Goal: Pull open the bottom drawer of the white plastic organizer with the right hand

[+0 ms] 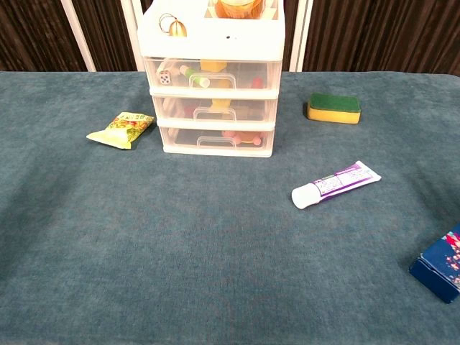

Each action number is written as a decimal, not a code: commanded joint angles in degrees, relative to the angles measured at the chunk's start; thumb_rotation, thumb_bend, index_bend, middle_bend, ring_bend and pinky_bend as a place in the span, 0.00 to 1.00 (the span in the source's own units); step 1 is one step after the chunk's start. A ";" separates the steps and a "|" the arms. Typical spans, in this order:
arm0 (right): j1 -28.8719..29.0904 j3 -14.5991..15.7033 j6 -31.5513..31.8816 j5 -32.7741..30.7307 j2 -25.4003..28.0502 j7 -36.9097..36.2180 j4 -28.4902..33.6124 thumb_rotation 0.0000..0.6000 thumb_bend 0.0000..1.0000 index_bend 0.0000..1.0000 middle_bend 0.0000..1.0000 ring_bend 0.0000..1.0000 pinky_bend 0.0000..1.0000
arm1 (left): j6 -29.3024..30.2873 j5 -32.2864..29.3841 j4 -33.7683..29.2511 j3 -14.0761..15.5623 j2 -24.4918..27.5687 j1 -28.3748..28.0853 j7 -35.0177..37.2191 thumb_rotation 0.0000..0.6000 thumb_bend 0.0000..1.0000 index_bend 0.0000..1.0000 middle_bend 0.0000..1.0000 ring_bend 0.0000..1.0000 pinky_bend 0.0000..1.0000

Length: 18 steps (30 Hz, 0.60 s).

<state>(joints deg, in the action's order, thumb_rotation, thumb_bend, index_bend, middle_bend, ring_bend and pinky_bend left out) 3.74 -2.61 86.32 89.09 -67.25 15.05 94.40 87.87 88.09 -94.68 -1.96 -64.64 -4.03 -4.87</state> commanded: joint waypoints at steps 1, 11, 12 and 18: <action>-0.02 -0.02 0.08 0.01 0.03 -0.04 0.03 1.00 0.11 0.04 0.04 0.16 0.18 | 0.01 0.05 0.02 0.04 -0.01 0.02 -0.03 1.00 0.44 0.03 0.01 0.00 0.00; -0.29 -0.10 0.98 0.43 0.43 -0.87 0.46 1.00 0.11 0.04 0.04 0.16 0.18 | 0.50 0.25 0.00 -0.07 0.02 0.16 0.02 1.00 0.44 0.03 0.01 0.00 0.00; -0.31 -0.08 1.07 0.52 0.49 -1.14 0.52 1.00 0.11 0.04 0.04 0.16 0.18 | 0.51 0.32 0.07 -0.05 -0.02 0.14 -0.02 1.00 0.44 0.03 0.01 0.00 0.00; -0.36 0.14 1.02 0.78 0.86 -1.93 0.94 1.00 0.11 0.04 0.04 0.16 0.18 | 0.42 0.38 0.18 0.08 -0.03 0.18 0.01 1.00 0.44 0.03 0.01 0.00 0.00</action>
<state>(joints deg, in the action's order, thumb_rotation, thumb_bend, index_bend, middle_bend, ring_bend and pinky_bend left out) 3.40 -2.48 87.31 89.84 -66.42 13.15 95.30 88.29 88.47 -94.50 -1.89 -64.67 -3.85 -4.85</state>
